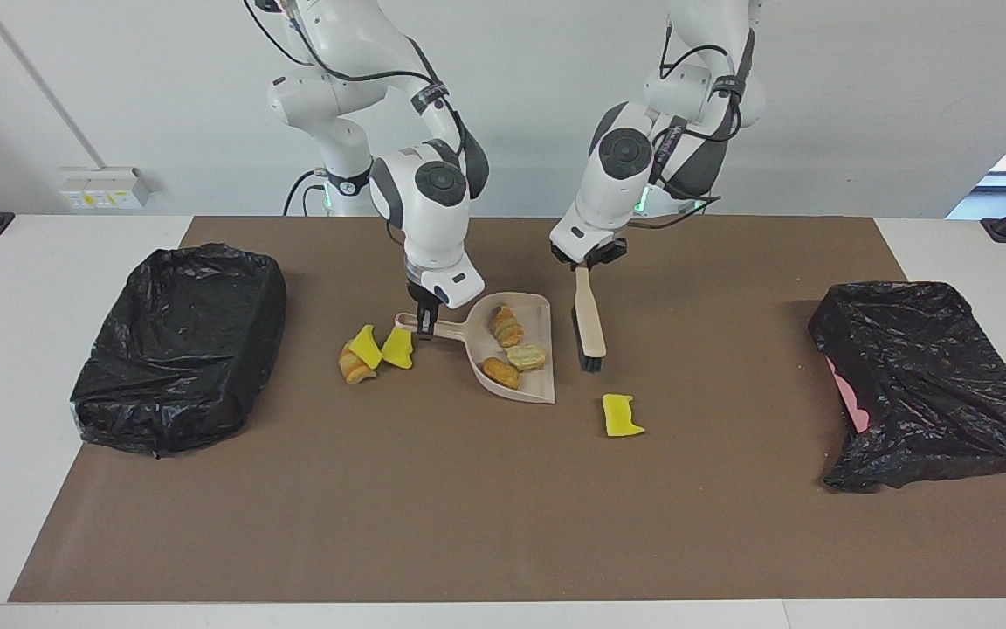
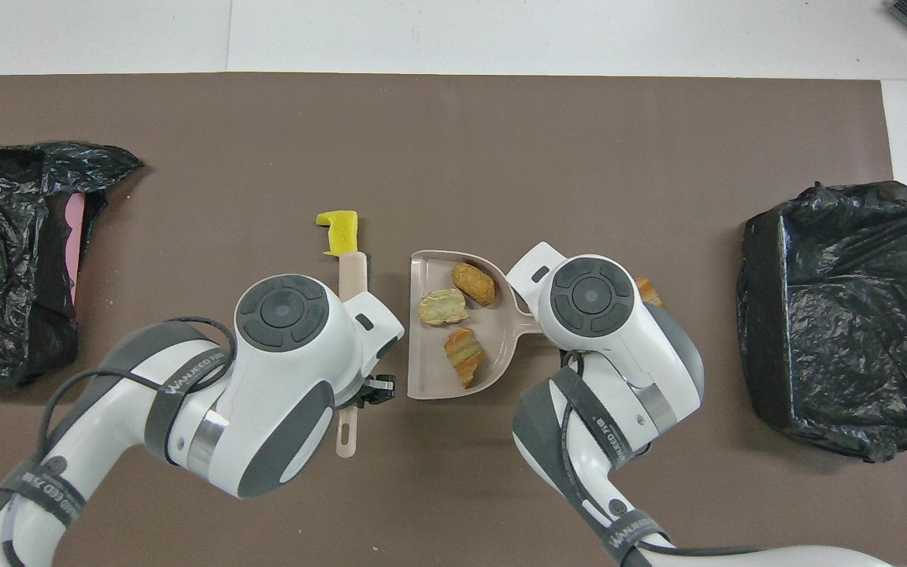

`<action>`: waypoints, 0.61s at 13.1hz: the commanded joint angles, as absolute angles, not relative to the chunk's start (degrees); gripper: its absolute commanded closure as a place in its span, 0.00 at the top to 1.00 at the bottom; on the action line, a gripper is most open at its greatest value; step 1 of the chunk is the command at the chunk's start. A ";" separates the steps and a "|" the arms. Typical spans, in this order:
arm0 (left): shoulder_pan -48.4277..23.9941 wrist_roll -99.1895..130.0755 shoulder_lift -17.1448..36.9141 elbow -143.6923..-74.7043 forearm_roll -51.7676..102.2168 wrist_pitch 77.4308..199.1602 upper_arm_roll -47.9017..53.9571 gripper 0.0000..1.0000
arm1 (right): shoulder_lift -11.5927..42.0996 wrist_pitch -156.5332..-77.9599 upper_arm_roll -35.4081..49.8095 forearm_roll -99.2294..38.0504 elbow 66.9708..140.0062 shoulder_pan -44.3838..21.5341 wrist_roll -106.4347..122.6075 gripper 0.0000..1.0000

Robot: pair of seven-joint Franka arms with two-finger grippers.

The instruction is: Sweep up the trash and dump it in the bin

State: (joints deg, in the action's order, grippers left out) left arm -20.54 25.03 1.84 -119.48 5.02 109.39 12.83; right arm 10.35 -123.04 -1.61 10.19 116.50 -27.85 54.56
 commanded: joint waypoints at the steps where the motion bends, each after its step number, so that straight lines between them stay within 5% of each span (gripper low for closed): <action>1: -14.70 16.82 4.91 -115.16 -1.38 108.46 13.10 0.00 | 9.05 -122.96 -1.23 11.51 117.95 -28.03 48.01 0.00; 8: -6.33 1.76 17.81 -100.31 -12.47 108.72 13.10 0.00 | 8.61 -122.17 -0.97 11.43 119.27 -31.37 35.26 0.00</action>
